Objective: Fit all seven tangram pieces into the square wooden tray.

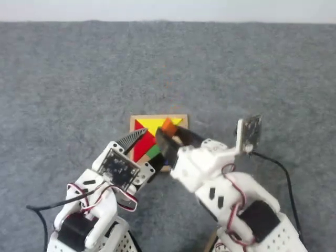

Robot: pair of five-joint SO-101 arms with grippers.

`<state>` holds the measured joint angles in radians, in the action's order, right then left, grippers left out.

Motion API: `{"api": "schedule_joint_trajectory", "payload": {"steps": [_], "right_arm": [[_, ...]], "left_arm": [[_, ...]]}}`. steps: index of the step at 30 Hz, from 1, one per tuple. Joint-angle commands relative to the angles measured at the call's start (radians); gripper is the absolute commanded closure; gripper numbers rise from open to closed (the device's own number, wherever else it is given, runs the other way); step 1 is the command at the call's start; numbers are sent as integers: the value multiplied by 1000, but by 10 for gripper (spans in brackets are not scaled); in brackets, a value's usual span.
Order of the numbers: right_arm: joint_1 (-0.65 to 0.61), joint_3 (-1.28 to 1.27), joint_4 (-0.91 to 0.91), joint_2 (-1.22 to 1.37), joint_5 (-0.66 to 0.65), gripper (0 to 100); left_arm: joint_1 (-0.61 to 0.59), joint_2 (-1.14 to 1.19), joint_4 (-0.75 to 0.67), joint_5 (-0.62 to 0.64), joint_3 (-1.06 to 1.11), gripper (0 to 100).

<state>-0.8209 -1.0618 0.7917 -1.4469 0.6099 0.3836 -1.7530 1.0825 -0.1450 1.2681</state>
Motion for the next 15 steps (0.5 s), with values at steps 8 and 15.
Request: {"api": "schedule_joint_trajectory", "payload": {"steps": [8, 15], "right_arm": [[-38, 28, 56, -85, -52, 993], [-41, 28, 58, -85, -52, 993]], "left_arm": [[-12, 28, -63, -12, -1, 767], [-101, 28, -117, -17, 27, 768]]}}
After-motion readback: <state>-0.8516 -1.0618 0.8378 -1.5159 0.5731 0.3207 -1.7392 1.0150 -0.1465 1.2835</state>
